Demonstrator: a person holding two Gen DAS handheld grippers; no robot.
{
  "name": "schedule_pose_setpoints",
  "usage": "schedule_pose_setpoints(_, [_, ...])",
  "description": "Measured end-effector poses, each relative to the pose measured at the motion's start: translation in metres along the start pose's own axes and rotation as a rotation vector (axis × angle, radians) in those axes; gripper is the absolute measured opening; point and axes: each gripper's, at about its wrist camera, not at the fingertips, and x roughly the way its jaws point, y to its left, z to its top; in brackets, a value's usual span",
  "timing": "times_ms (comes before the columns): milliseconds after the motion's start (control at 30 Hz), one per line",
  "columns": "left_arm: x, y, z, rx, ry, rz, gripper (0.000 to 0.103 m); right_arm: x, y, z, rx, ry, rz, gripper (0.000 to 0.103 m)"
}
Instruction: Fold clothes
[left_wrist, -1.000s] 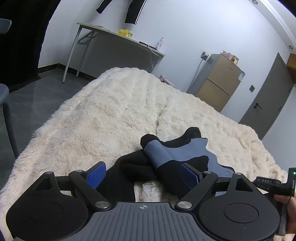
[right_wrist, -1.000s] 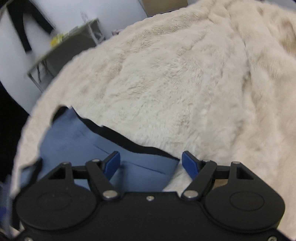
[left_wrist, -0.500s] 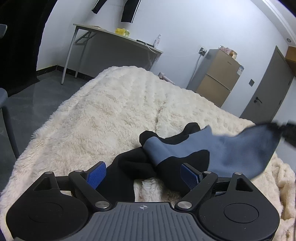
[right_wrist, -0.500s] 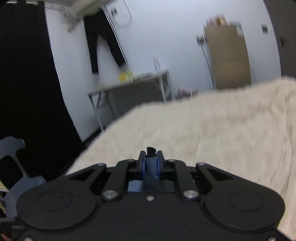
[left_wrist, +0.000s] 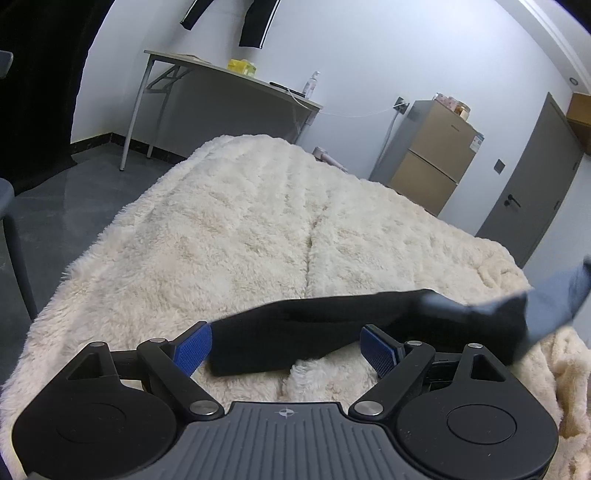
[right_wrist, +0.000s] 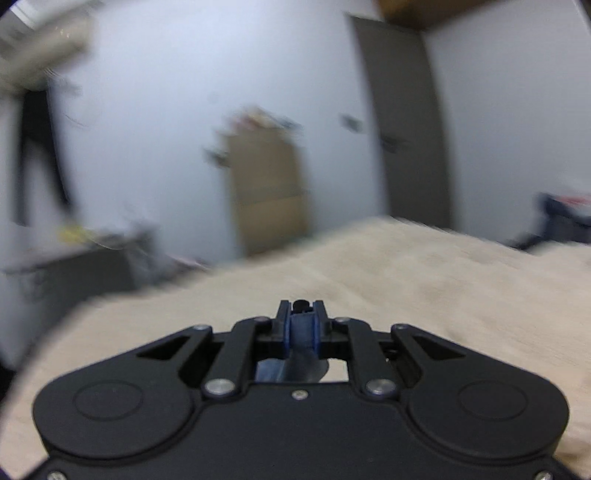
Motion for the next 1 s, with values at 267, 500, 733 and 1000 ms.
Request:
schedule_pose_setpoints(267, [0.006, -0.002, -0.002, 0.010, 0.031, -0.006, 0.084, 0.004, 0.005, -0.038, -0.074, 0.020, 0.072, 0.051])
schedule_pose_setpoints(500, [0.010, -0.005, -0.004, 0.026, 0.040, 0.013, 0.084, 0.052, 0.082, -0.029, -0.298, 0.175, 0.284, 0.075])
schedule_pose_setpoints(733, [0.012, 0.000, -0.005, 0.014, 0.052, 0.037, 0.084, 0.097, 0.100, -0.071, -0.225, 0.364, 0.264, 0.076])
schedule_pose_setpoints(1000, [0.019, -0.008, -0.010, 0.064, 0.079, 0.051, 0.084, 0.123, 0.105, -0.106, -0.240, 0.405, 0.243, 0.029])
